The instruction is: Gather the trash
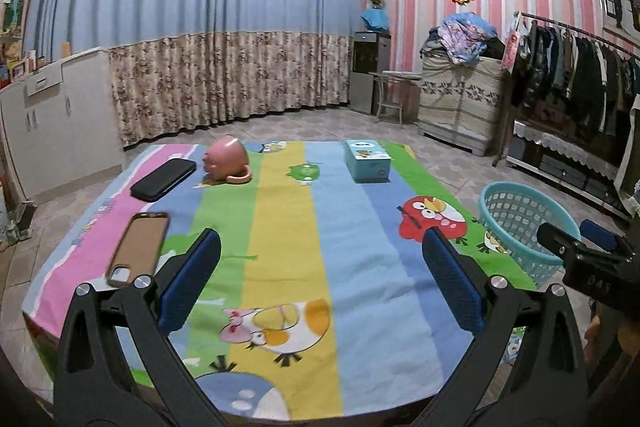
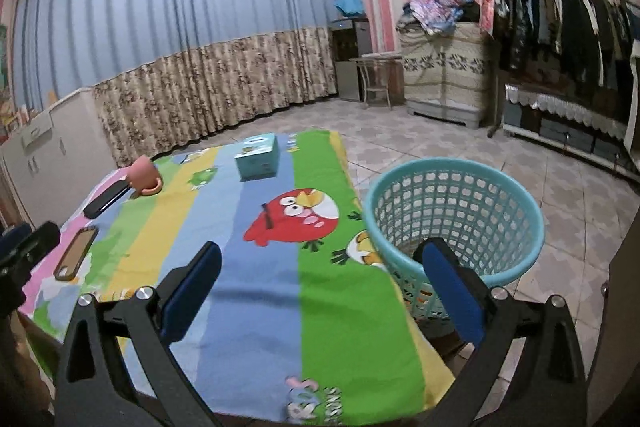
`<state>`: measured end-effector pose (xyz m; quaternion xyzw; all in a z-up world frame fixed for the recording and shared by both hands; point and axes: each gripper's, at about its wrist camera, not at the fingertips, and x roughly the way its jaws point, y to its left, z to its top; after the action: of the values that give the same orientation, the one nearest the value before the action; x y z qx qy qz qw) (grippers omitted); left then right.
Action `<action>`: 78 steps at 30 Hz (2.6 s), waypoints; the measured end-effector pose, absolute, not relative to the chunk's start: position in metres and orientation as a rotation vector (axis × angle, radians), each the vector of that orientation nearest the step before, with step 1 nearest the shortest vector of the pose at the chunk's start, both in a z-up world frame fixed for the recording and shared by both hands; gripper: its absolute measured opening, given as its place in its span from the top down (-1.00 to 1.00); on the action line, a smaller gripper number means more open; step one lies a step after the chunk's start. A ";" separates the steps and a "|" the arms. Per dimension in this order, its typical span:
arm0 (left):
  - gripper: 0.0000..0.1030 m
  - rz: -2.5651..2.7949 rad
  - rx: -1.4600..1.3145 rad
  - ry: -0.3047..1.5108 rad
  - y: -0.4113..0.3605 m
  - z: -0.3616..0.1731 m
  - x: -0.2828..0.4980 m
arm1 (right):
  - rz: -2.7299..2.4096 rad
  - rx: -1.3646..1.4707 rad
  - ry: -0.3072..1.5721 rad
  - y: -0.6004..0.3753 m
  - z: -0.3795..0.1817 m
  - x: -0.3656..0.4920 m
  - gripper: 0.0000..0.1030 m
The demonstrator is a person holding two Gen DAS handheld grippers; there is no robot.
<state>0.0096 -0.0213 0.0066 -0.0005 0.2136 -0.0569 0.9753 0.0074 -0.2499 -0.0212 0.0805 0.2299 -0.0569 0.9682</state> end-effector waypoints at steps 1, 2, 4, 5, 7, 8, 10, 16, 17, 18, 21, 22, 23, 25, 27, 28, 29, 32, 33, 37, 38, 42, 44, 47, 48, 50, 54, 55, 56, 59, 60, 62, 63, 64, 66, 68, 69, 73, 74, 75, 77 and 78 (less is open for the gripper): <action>-0.89 -0.111 -0.005 0.430 -0.019 0.006 0.008 | -0.114 0.150 0.455 -0.244 -0.021 0.003 -0.91; -0.89 -0.105 -0.009 0.429 -0.016 0.005 0.006 | -0.115 0.135 0.446 -0.239 -0.020 0.000 -0.91; -0.89 -0.104 -0.011 0.429 -0.013 0.004 0.003 | -0.111 0.112 0.436 -0.232 -0.019 -0.004 -0.91; -0.89 -0.105 -0.011 0.425 -0.013 0.004 0.001 | -0.108 0.112 0.434 -0.231 -0.019 -0.005 -0.91; -0.89 -0.101 -0.012 0.415 -0.012 0.004 -0.001 | -0.102 0.095 0.421 -0.226 -0.018 -0.009 -0.91; -0.89 -0.102 -0.012 0.410 -0.012 0.004 -0.002 | -0.102 0.088 0.413 -0.224 -0.017 -0.010 -0.91; -0.89 -0.107 -0.008 0.403 -0.014 0.003 -0.005 | -0.099 0.072 0.400 -0.220 -0.016 -0.013 -0.91; -0.89 -0.108 0.031 0.371 -0.025 0.000 -0.013 | -0.091 0.056 0.390 -0.216 -0.015 -0.012 -0.91; -0.89 -0.106 0.036 0.368 -0.027 0.000 -0.013 | -0.090 0.058 0.390 -0.216 -0.015 -0.012 -0.91; -0.89 -0.101 0.042 0.367 -0.029 0.000 -0.013 | -0.089 0.060 0.390 -0.217 -0.015 -0.013 -0.91; -0.89 -0.106 0.039 0.378 -0.030 -0.001 -0.012 | -0.089 0.057 0.389 -0.217 -0.015 -0.012 -0.91; -0.89 -0.107 0.036 0.382 -0.030 -0.002 -0.011 | -0.090 0.057 0.389 -0.217 -0.015 -0.012 -0.91; -0.89 -0.108 0.033 0.385 -0.030 -0.002 -0.010 | -0.091 0.058 0.388 -0.217 -0.015 -0.012 -0.91; -0.89 -0.107 0.031 0.389 -0.029 -0.003 -0.009 | -0.091 0.060 0.389 -0.218 -0.015 -0.011 -0.91; -0.89 -0.103 0.030 0.387 -0.029 -0.003 -0.009 | -0.090 0.060 0.389 -0.218 -0.016 -0.012 -0.91; -0.89 -0.101 0.028 0.386 -0.029 -0.003 -0.010 | -0.092 0.058 0.388 -0.218 -0.015 -0.012 -0.91; -0.89 -0.099 0.027 0.384 -0.028 -0.003 -0.010 | -0.092 0.058 0.387 -0.218 -0.015 -0.012 -0.91; -0.89 -0.094 0.027 0.379 -0.027 -0.002 -0.010 | -0.095 0.060 0.383 -0.219 -0.016 -0.013 -0.91; -0.89 -0.093 0.027 0.377 -0.027 -0.001 -0.010 | -0.096 0.059 0.384 -0.219 -0.016 -0.013 -0.91; -0.89 -0.090 0.024 0.370 -0.026 -0.001 -0.012 | -0.098 0.057 0.386 -0.219 -0.017 -0.012 -0.91; -0.89 -0.089 0.024 0.367 -0.025 0.000 -0.012 | -0.099 0.057 0.385 -0.219 -0.017 -0.012 -0.91; -0.89 -0.087 0.024 0.363 -0.025 0.000 -0.012 | -0.098 0.057 0.387 -0.219 -0.017 -0.012 -0.91; -0.89 -0.086 0.022 0.364 -0.026 0.000 -0.013 | -0.098 0.055 0.387 -0.218 -0.017 -0.012 -0.91; -0.89 -0.087 0.023 0.362 -0.025 0.000 -0.012 | -0.100 0.055 0.386 -0.218 -0.017 -0.012 -0.91; -0.89 -0.088 0.023 0.361 -0.025 0.000 -0.013 | -0.099 0.056 0.387 -0.218 -0.017 -0.012 -0.91; -0.89 -0.087 0.024 0.360 -0.025 0.000 -0.013 | -0.098 0.058 0.388 -0.219 -0.018 -0.012 -0.91; -0.89 -0.084 0.026 0.353 -0.024 0.001 -0.013 | -0.099 0.055 0.386 -0.218 -0.017 -0.012 -0.91; -0.89 -0.083 0.027 0.351 -0.024 0.001 -0.013 | -0.101 0.055 0.384 -0.219 -0.017 -0.012 -0.91; -0.89 -0.084 0.027 0.350 -0.023 0.002 -0.013 | -0.101 0.056 0.383 -0.219 -0.017 -0.012 -0.91; -0.89 -0.084 0.025 0.347 -0.023 0.003 -0.014 | -0.100 0.054 0.385 -0.219 -0.017 -0.012 -0.91; -0.89 -0.084 0.026 0.344 -0.023 0.003 -0.014 | -0.101 0.054 0.384 -0.218 -0.017 -0.012 -0.91; -0.89 -0.083 0.028 0.340 -0.023 0.004 -0.014 | -0.101 0.055 0.383 -0.218 -0.017 -0.012 -0.91; -0.89 -0.083 0.029 0.338 -0.025 0.005 -0.016 | -0.101 0.056 0.383 -0.218 -0.017 -0.012 -0.91; -0.89 -0.082 0.030 0.336 -0.025 0.005 -0.016 | -0.101 0.056 0.384 -0.218 -0.017 -0.012 -0.91; -0.89 -0.081 0.029 0.334 -0.026 0.005 -0.017 | -0.101 0.055 0.384 -0.218 -0.017 -0.012 -0.91; -0.89 -0.082 0.030 0.334 -0.026 0.005 -0.017 | -0.102 0.056 0.383 -0.219 -0.016 -0.012 -0.91; -0.89 -0.081 0.032 0.333 -0.026 0.005 -0.016 | -0.101 0.056 0.384 -0.219 -0.017 -0.012 -0.91; -0.89 -0.083 0.030 0.335 -0.026 0.005 -0.016 | -0.101 0.053 0.383 -0.219 -0.017 -0.012 -0.91; -0.89 -0.082 0.031 0.335 -0.026 0.005 -0.017 | -0.101 0.054 0.383 -0.219 -0.017 -0.012 -0.91; -0.89 -0.081 0.030 0.334 -0.026 0.005 -0.017 | -0.101 0.053 0.383 -0.219 -0.017 -0.011 -0.91; -0.89 -0.082 0.031 0.334 -0.026 0.005 -0.017 | -0.101 0.055 0.383 -0.218 -0.017 -0.012 -0.91; -0.89 -0.081 0.031 0.334 -0.026 0.005 -0.017 | -0.101 0.055 0.384 -0.218 -0.017 -0.012 -0.91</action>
<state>-0.0167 -0.0258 0.0050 0.0156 0.1663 -0.0403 0.9851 -0.0118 -0.2185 -0.0170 0.0272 0.1905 -0.0503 0.9800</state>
